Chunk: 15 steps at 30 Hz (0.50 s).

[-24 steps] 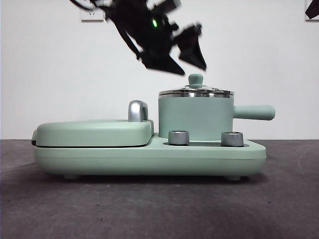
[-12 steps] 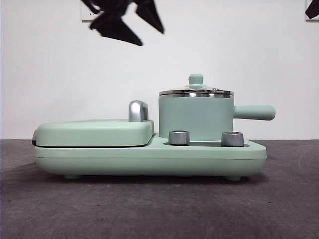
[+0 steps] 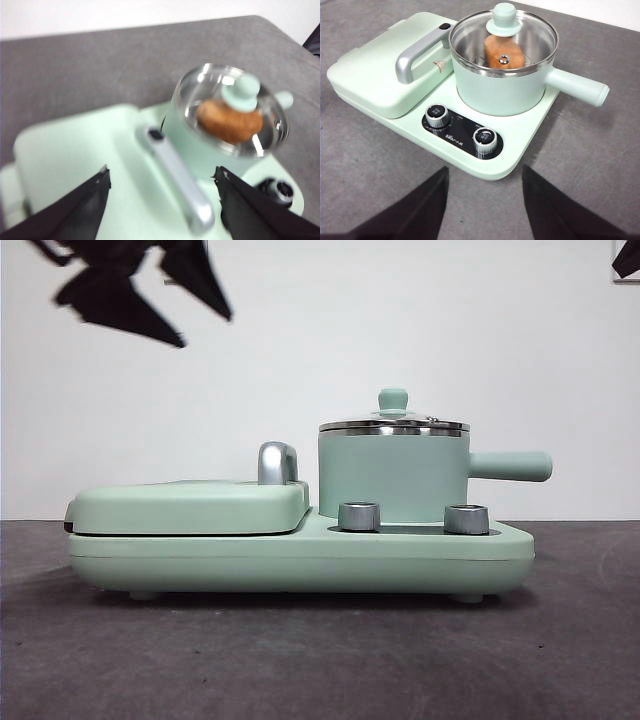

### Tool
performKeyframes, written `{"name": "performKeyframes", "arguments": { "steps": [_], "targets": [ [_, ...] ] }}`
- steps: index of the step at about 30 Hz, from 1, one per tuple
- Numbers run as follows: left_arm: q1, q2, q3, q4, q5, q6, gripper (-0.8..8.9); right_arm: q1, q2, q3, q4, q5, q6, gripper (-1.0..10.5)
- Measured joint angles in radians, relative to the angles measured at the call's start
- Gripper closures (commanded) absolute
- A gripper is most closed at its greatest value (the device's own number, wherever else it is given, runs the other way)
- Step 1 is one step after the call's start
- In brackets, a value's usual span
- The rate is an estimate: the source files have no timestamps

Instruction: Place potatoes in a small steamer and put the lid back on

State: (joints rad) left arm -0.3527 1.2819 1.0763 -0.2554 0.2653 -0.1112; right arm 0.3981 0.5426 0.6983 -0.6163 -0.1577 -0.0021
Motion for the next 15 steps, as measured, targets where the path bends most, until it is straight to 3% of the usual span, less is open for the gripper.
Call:
{"name": "performKeyframes", "arguments": {
  "steps": [8, 15],
  "targets": [
    [0.034, -0.266, -0.278, -0.003, 0.0, -0.079, 4.71, 0.0, 0.056, 0.0, 0.0, -0.046, 0.012, 7.2],
    [0.036, -0.497, -0.42, -0.059, -0.001, -0.139, 4.74, 0.0, 0.106, 0.0, 0.011, -0.051, 0.018, 7.2]
  ]
}}
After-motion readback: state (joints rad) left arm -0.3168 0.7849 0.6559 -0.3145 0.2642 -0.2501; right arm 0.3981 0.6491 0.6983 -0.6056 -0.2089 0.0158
